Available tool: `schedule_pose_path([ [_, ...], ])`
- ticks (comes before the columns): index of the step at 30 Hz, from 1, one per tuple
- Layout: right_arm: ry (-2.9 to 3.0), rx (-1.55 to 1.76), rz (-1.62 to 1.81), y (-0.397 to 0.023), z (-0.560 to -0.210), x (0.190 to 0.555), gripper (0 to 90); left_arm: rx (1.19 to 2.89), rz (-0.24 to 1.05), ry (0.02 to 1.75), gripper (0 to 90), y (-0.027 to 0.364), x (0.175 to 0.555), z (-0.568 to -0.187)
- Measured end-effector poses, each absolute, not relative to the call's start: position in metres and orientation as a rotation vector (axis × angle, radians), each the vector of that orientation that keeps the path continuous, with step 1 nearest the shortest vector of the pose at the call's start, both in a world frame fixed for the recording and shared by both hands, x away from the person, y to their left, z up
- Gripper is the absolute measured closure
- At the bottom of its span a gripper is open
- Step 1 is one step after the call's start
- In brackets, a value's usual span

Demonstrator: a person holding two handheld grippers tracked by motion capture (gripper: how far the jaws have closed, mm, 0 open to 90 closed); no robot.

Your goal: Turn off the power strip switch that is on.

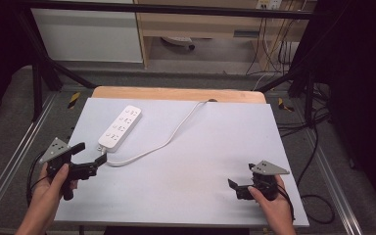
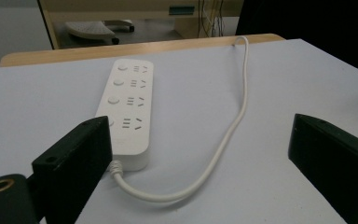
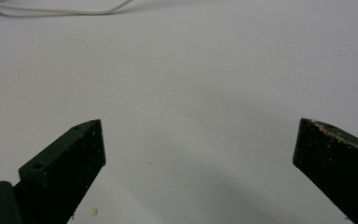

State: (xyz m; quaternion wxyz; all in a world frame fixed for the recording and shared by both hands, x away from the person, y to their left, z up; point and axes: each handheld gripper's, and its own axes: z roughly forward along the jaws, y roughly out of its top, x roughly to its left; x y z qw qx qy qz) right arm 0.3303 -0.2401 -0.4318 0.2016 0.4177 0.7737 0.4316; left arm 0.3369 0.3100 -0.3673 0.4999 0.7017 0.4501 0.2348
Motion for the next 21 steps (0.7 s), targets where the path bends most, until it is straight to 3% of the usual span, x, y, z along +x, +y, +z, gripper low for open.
schedule_pose_path([
  [21, 2.163, 1.174, 1.183, -0.242, -0.435, 0.332, 3.0, 1.857, 0.485, 1.044, 6.2, 0.280, 0.306, -0.403],
])
